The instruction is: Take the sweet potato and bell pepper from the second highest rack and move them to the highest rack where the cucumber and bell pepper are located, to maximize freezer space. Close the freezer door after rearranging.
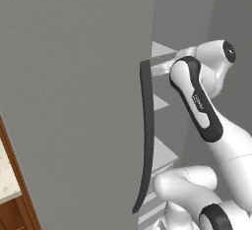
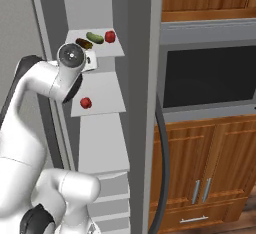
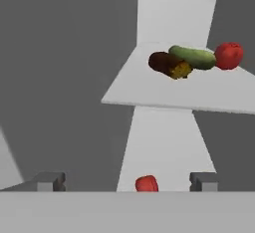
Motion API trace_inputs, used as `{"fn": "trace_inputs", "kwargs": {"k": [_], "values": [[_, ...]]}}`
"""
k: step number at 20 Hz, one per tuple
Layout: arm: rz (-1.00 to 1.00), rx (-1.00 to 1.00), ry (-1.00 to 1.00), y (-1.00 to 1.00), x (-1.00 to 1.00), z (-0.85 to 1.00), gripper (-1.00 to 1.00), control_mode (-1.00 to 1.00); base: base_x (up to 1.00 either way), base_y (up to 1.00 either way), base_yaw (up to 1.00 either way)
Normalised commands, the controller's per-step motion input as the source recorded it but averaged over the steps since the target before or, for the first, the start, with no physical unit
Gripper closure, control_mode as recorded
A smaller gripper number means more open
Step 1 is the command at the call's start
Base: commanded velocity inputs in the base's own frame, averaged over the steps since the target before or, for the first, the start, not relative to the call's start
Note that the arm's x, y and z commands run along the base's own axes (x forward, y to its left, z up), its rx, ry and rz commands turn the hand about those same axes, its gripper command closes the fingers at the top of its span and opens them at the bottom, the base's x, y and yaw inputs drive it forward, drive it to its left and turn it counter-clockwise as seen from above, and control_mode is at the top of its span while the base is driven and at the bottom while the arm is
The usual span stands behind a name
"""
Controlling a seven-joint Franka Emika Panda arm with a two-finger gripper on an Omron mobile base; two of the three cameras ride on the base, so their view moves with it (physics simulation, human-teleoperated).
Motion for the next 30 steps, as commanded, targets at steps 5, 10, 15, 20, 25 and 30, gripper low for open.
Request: {"fn": "trace_inputs", "kwargs": {"k": [5,10,15,20,25,30], "values": [[-0.70,0.37,0.19,-0.08,-0.59,-0.15,-1.00,-1.00,0.00,0.00,0.00],[-0.67,0.36,0.19,-0.24,-0.34,-0.34,-1.00,-1.00,0.00,0.00,0.00],[-0.23,0.23,0.37,-0.29,-0.18,-0.42,-1.00,-1.00,0.00,0.00,0.00],[0.00,0.29,0.46,-0.27,-0.02,-0.20,-1.00,-1.00,0.00,0.00,0.00],[-0.01,0.19,0.41,-0.05,0.00,-0.25,-1.00,-1.00,0.00,0.00,0.00],[-0.16,0.00,0.16,0.28,0.03,-0.40,-1.00,-1.00,0.00,0.00,0.00]]}}
